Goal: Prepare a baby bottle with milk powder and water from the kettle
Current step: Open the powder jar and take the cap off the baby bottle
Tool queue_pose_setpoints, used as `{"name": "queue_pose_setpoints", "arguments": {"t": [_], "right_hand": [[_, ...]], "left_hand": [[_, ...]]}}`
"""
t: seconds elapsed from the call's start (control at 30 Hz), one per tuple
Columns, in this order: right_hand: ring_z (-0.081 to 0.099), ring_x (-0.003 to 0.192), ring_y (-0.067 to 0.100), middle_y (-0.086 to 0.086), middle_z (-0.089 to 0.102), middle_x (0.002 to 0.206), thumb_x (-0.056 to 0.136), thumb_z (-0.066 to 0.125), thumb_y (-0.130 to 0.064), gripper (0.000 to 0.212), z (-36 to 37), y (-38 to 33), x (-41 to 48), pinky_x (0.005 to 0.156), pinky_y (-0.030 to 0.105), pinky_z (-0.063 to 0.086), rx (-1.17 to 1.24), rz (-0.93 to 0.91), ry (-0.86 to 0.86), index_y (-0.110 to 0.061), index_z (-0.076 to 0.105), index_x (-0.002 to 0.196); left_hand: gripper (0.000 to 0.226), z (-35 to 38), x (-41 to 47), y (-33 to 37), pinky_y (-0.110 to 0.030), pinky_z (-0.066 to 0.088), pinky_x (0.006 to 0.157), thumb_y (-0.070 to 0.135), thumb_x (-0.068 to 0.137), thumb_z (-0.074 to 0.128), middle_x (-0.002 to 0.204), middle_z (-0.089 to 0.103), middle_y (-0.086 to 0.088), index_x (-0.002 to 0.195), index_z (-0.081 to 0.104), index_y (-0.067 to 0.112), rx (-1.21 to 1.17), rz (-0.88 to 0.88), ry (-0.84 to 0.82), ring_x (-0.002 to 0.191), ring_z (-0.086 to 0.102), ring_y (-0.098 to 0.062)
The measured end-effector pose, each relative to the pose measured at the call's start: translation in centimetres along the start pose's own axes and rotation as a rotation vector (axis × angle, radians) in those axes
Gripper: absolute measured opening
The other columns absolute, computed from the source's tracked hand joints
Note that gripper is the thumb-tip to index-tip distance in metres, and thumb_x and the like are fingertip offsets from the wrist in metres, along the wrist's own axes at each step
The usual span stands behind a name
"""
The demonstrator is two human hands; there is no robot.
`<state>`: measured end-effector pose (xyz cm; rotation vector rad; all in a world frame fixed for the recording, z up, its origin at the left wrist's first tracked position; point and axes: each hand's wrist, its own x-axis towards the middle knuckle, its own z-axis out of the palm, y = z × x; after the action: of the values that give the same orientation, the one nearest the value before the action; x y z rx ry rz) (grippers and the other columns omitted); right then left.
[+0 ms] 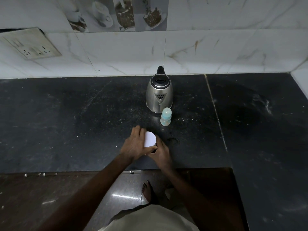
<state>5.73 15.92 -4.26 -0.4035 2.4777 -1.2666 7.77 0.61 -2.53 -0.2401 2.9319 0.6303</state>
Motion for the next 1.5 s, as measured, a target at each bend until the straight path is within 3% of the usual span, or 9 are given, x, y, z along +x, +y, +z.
{"name": "queue_pose_setpoints", "arguments": {"t": [0.17,0.33,0.47,0.57,0.67,0.8,0.97,1.13,1.5], "right_hand": [[0.061,0.133,0.030,0.017,0.061,0.145,0.085,0.085,-0.016,0.071,0.2,0.0,0.2,0.111,0.042,0.050,-0.063,-0.062,-0.001,0.002,0.053,0.147],[0.057,0.137,0.029,0.016,0.058,0.148,0.080,0.090,-0.016,0.082,0.1,0.1,0.5,0.113,0.033,0.046,-0.042,-0.039,-0.031,0.001,0.050,0.150],[0.055,0.139,0.027,0.017,0.055,0.151,0.084,0.087,-0.021,0.086,0.3,0.1,0.5,0.114,0.038,0.046,-0.065,-0.040,-0.046,0.001,0.044,0.154],[0.056,0.138,0.030,0.018,0.056,0.150,0.082,0.088,-0.017,0.083,0.4,0.2,0.4,0.114,0.039,0.047,-0.061,-0.030,-0.037,0.003,0.047,0.151],[0.055,0.139,0.028,0.017,0.055,0.150,0.082,0.088,-0.016,0.085,0.3,0.2,0.6,0.113,0.037,0.046,-0.039,-0.022,-0.061,0.001,0.045,0.153],[0.050,0.144,0.026,0.014,0.050,0.156,0.081,0.088,-0.019,0.091,0.4,0.2,0.7,0.116,0.029,0.039,-0.078,0.004,-0.077,-0.003,0.041,0.157],[0.055,0.139,0.024,0.010,0.056,0.150,0.075,0.093,-0.019,0.089,0.4,0.1,0.6,0.112,0.035,0.047,-0.033,0.013,-0.059,-0.005,0.049,0.151],[0.059,0.134,0.025,0.010,0.060,0.145,0.079,0.090,-0.020,0.080,0.2,0.0,0.7,0.108,0.037,0.050,-0.030,0.000,-0.063,-0.005,0.052,0.148],[0.058,0.132,0.023,0.007,0.061,0.141,0.068,0.098,-0.019,0.091,0.0,0.3,1.0,0.106,0.036,0.050,-0.020,0.036,-0.074,-0.009,0.054,0.146]], "left_hand": [[0.087,0.7,-0.9,-1.7,-0.042,0.041,0.122,0.042,0.087,0.072,0.165,0.029,-0.011,0.159,0.034,0.012,-0.055,0.257,-0.058,0.156,0.027,-0.029],[0.088,-0.5,-0.4,-0.1,-0.046,0.050,0.109,0.063,0.085,0.061,0.147,0.048,-0.012,0.157,0.042,0.016,-0.067,0.062,0.038,0.134,0.047,-0.031],[0.087,-1.2,0.5,0.1,-0.042,0.046,0.112,0.044,0.087,0.071,0.166,0.026,-0.003,0.162,0.029,0.033,0.034,0.161,-0.164,0.149,0.031,-0.027],[0.087,-1.8,1.0,0.8,-0.046,0.047,0.110,0.052,0.085,0.070,0.161,0.030,-0.003,0.160,0.033,0.027,0.113,0.063,-0.174,0.150,0.028,-0.029],[0.102,-1.7,1.4,0.9,-0.047,0.037,0.119,0.046,0.081,0.077,0.173,0.007,-0.004,0.165,0.023,0.022,0.103,0.115,-0.289,0.160,0.003,-0.032],[0.088,-2.0,1.3,1.0,-0.051,0.051,0.107,0.031,0.080,0.075,0.158,0.036,-0.008,0.158,0.035,0.022,0.148,0.081,-0.301,0.146,0.035,-0.032],[0.070,-2.3,1.3,2.5,-0.042,0.056,0.087,0.052,0.073,0.079,0.125,0.066,-0.014,0.126,0.059,0.010,0.140,-0.166,-0.089,0.115,0.066,-0.036],[0.071,-1.3,1.1,4.4,-0.043,0.057,0.087,0.062,0.083,0.067,0.121,0.066,-0.018,0.124,0.055,0.005,0.117,-0.399,-0.020,0.110,0.069,-0.039],[0.073,-3.6,3.0,3.1,-0.048,0.053,0.095,0.073,0.085,0.059,0.120,0.070,-0.026,0.127,0.058,0.013,-0.066,-0.470,0.057,0.116,0.066,-0.048]]}}
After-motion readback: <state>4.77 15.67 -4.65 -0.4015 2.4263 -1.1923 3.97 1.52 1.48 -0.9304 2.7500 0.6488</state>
